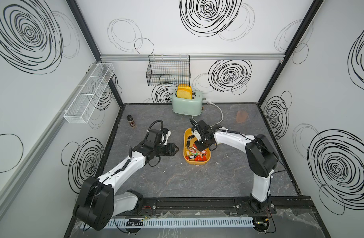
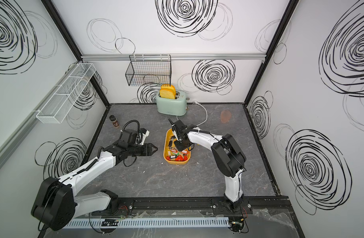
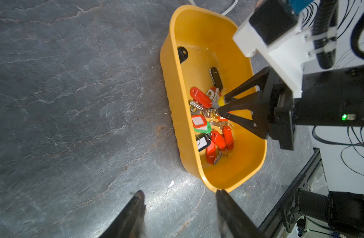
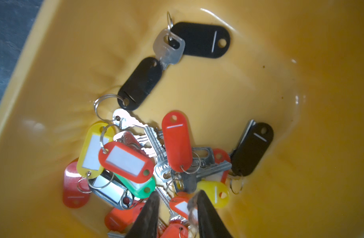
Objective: Take the keys out of the storage box
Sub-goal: Pick up the key from the storage box.
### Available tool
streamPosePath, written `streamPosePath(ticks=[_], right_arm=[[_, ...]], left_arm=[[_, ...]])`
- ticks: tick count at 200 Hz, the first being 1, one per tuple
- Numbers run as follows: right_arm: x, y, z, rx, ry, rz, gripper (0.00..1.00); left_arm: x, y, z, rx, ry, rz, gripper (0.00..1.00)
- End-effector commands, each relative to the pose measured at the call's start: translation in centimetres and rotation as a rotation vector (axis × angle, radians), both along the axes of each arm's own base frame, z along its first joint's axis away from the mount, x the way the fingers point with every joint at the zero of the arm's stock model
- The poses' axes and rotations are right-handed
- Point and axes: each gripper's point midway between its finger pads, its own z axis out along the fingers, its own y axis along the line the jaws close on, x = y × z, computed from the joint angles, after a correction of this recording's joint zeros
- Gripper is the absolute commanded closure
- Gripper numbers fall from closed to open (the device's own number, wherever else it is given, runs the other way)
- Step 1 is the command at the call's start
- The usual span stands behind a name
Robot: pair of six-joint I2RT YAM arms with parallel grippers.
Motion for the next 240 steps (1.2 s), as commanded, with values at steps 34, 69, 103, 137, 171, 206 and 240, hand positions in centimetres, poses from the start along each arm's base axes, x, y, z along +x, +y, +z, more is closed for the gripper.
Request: streamPosePath(ticks=[34,69,103,137,171,206,240], right_arm=[[-0.5,-0.2,-1.3,-0.077,0.022,0.032,0.65],[-0.6,-0.4,-1.7,-0.098,0.02,0.032,0.65],[-0.6,-0.2,-1.9,-0.105,0.018,0.036,0.69],[-0.5,-0.2,-2.2,-0.112,0.021,0.038,0.74],[-0.4,0.0,-2.4,-0.113,0.021,0.041,0.8],[-0.3,0.0,-2.7,-0.119,0.025,0.04,0.87],[-0.1,0.3,-2.0,-0.103,0.007,0.038,0.94]], left_arm=[[-0.2,0.2,-0.2,-0.005,-0.01,-0.01,0.4],[-0.2,0.3,-0.2,-0.008,-0.01,-0.004,0.4],[-0.2,0.4,-0.3,-0.011,-0.009,0.001,0.4],[-0.2,0.5,-0.5,-0.012,-0.006,0.007,0.4],[-0.2,0.6,-0.4,-0.014,-0.012,0.012,0.4],[-0.2,0.7,-0.5,-0.014,-0.01,0.014,0.4],[-0.1,0.7,-0.4,-0.015,-0.016,0.017,0.4]])
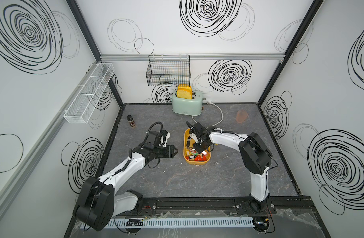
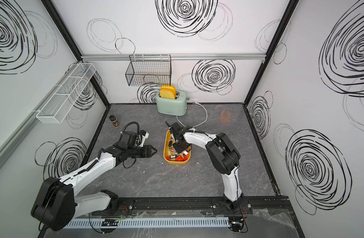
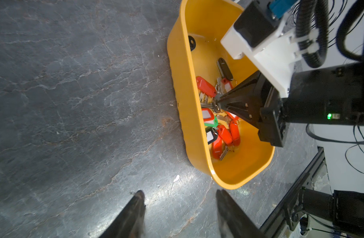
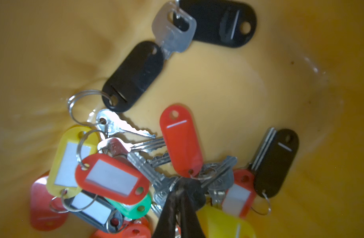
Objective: Take the keys out of the storage box
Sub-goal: Pick up the key from the storage box.
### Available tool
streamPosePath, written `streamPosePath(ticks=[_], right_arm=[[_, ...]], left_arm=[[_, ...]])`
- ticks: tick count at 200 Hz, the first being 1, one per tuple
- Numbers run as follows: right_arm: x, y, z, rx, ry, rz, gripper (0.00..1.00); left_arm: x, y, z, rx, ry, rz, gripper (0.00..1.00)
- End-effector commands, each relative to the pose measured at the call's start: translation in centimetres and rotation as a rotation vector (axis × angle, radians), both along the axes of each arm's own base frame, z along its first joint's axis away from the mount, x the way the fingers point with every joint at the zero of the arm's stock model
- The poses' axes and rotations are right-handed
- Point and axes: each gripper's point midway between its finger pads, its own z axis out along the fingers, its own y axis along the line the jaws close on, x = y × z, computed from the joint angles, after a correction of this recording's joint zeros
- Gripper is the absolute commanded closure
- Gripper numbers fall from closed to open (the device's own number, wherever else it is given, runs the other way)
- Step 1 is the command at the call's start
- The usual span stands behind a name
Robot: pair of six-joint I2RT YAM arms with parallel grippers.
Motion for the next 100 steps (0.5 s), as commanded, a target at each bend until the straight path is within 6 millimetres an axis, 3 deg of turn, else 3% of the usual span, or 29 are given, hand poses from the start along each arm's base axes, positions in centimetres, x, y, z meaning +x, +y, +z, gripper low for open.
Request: streamPosePath(ticks=[1,47,100], right_arm=[[-0.1,0.1,0.2,-0.016,0.002,0.006,0.94],[0.7,0.5,2.8,0.031,-0.049,-0.007,0.97],[2.1,0.3,7.2,0.164,-0.101,-0.059,0.98]], left_arm=[[0.4,0.1,0.9,-0.021,-0.044,0.004,0.4],[0.7,-0.1,1.1,-0.027,-0.047,0.003,0.4],[0.9,-0.3,1.4,-0.041,-0.056,0.0,0.4]])
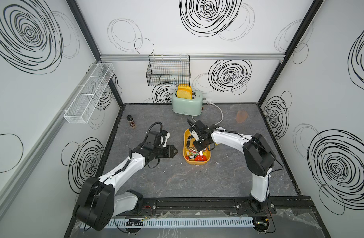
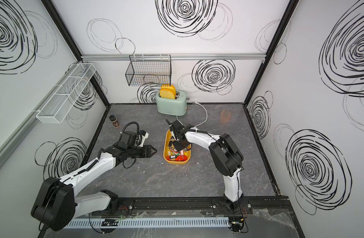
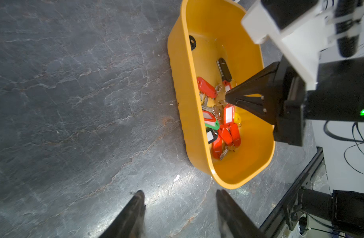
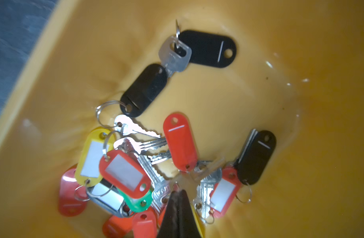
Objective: Take the keys out of the storage box
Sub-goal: Pick up the key from the storage box, then place the key at the center of the board.
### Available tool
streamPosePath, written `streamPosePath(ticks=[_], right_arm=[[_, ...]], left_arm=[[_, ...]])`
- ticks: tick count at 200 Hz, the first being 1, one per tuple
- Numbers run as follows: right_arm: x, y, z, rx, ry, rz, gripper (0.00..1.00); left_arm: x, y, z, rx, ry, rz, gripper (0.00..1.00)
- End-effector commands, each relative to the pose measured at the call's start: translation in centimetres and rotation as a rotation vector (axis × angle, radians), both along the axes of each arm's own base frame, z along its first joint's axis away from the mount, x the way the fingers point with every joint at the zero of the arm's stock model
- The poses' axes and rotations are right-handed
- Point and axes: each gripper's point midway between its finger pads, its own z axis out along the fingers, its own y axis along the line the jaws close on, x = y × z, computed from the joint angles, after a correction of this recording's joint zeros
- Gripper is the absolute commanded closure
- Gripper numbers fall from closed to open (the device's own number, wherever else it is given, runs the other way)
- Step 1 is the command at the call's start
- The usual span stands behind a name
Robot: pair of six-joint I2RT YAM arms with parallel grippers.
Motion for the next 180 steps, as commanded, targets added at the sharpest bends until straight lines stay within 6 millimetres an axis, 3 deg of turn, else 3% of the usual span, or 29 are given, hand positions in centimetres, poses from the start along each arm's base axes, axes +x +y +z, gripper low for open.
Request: streamPosePath(ticks=[1,45,75,128,180], right_arm=[[1.2,0.2,4.1,0.099,-0.055,-0.033,0.98],[2.2,-0.5,7.2,0.221,-0.076,-0.09,0.98],[3.5,-2.2,8.9,0.291,-0.086,-0.161,0.98],[6.4,-8.9,10.3,0.367,-0.109,-0.385,0.98],[8.2,-15.9,8.2,0.394,-0.095,-0.624,0.98]], left_arm=[[0.8,-0.3,1.4,-0.034,-0.054,0.0,0.4],[1.0,-0.5,1.8,-0.044,-0.061,-0.001,0.4],[1.1,-1.0,2.2,-0.055,-0.066,-0.015,0.4],[1.3,-2.3,2.9,-0.06,-0.079,-0.056,0.4],[1.5,-2.9,3.3,-0.06,-0.087,-0.082,0.4]])
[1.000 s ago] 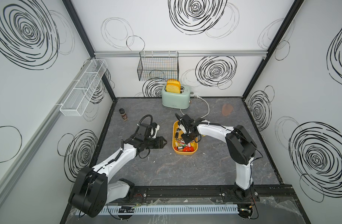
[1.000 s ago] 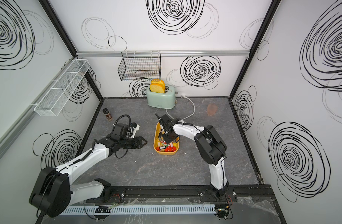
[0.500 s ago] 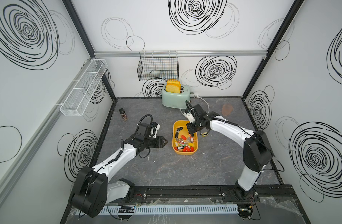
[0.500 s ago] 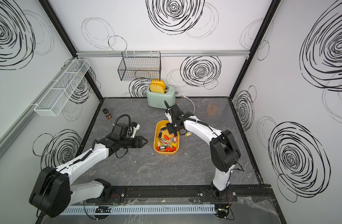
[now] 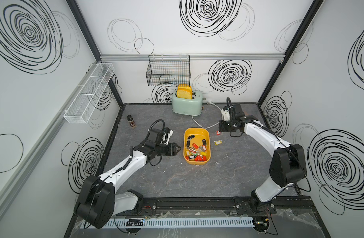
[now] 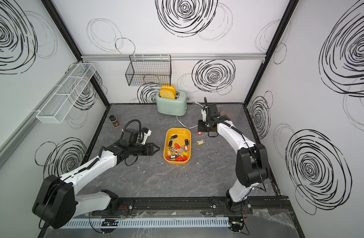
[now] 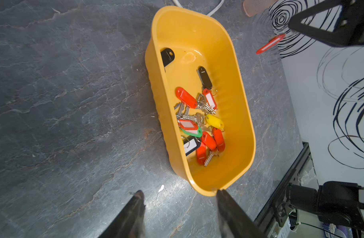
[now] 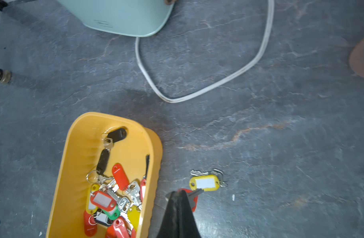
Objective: Take the keys out of the storage box
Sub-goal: Place the key at the center of the board.
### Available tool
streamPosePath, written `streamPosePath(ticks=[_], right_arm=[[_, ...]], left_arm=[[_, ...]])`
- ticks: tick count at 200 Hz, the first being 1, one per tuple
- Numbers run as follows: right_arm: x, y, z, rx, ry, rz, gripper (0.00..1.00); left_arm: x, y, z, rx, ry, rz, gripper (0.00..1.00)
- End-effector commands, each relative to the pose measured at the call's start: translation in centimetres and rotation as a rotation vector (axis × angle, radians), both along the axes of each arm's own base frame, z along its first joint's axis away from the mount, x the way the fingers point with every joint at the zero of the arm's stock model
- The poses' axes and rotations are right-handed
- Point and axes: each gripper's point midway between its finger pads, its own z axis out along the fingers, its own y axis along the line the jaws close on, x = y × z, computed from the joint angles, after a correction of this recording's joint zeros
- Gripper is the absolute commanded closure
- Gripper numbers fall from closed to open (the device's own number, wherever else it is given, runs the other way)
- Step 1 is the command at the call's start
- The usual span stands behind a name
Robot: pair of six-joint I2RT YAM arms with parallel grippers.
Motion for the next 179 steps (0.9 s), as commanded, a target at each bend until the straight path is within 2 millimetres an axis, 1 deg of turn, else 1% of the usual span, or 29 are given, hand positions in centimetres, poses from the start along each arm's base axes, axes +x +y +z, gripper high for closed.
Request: streamPosePath(ticks=[1,15,38,61,106,154,179], right_arm=[[0.3,-1.9,-0.4,0.054,0.011,-0.088,0.98],[0.5,-3.1,-1.3,0.058,0.026,-0.121,0.98],[0.7,-4.2,-2.9,0.063,0.049,-0.153,0.98],[0.8,-4.8,-4.2,0.074,0.071,-0.177,0.98],[1.1,-5.7,-5.9,0.095,0.096,-0.209,0.98],[-0.1,-7.9,-8.5,0.09,0.144,-0.273,0.98],[-0.7,-9.1,-9.4,0.089,0.161,-0.307,0.97]], left_arm=[[0.9,-0.9,1.6,-0.022,-0.051,-0.026,0.4],[0.9,-1.0,1.5,-0.021,-0.05,-0.031,0.4],[0.9,-1.0,1.5,-0.019,-0.049,-0.036,0.4],[0.9,-1.0,1.4,-0.016,-0.046,-0.037,0.4],[0.9,-1.0,1.3,-0.015,-0.045,-0.034,0.4],[1.1,-1.0,1.3,-0.015,-0.046,-0.029,0.4],[1.1,-1.0,1.1,-0.014,-0.04,-0.029,0.4]])
